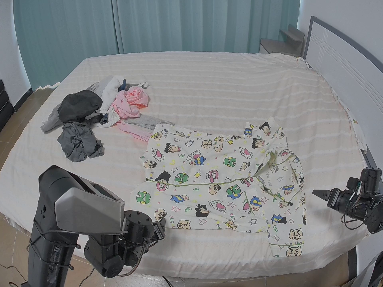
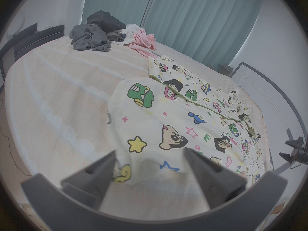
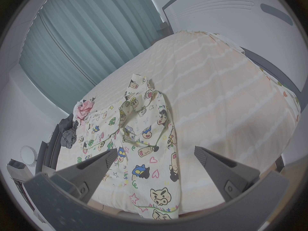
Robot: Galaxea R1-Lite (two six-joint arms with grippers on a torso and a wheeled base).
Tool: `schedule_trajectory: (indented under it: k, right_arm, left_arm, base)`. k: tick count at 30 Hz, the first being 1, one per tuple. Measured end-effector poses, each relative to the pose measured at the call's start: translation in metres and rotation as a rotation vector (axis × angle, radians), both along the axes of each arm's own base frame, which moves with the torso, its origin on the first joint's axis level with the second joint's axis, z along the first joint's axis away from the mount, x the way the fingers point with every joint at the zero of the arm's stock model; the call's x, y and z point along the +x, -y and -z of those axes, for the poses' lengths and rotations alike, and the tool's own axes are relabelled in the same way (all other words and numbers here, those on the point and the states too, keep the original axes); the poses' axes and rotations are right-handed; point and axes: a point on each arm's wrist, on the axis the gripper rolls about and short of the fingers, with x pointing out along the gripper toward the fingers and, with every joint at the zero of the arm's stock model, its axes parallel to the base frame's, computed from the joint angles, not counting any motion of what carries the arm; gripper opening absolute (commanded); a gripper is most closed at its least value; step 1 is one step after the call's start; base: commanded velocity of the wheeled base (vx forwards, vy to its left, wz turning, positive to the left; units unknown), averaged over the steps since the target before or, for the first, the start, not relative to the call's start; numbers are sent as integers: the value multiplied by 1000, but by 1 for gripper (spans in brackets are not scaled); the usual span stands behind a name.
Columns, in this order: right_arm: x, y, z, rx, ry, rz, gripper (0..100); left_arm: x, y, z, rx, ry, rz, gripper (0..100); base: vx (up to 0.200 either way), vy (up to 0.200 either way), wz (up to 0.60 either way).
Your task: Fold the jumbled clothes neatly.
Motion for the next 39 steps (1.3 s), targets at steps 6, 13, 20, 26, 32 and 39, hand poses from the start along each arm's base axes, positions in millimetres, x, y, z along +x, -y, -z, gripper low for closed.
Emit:
schedule_trajectory:
  k: [6,13,20,26,32,39]
  right_arm:
    - [-1,1,6,-3,-33,-14,100]
    - [0,10,31,-51,-132,-47,100]
    - [0,13,50,-48,-248,-81,100]
    - [-1,8,56,-41,-338,-118,100]
    - [4,-5,60,-50,-368,-180,100]
    - [7,-22,70,-90,-411,-223,100]
  left_arm:
    - [1,1,0,2,6,-3,0]
    - [-2,-3,-1,23,12,-37,0]
    - [-12,-10,-8,29,9,-52,0]
    - [-17,-13,-15,16,26,-54,0]
    - [-22,-14,-18,9,36,-47,0]
    - [-25,-13,-18,10,32,-40,0]
  base:
    - [0,0,0]
    - [0,0,0]
    - [0,0,0]
    - [0,0,0]
    - [0,0,0]
    - [0,0,0]
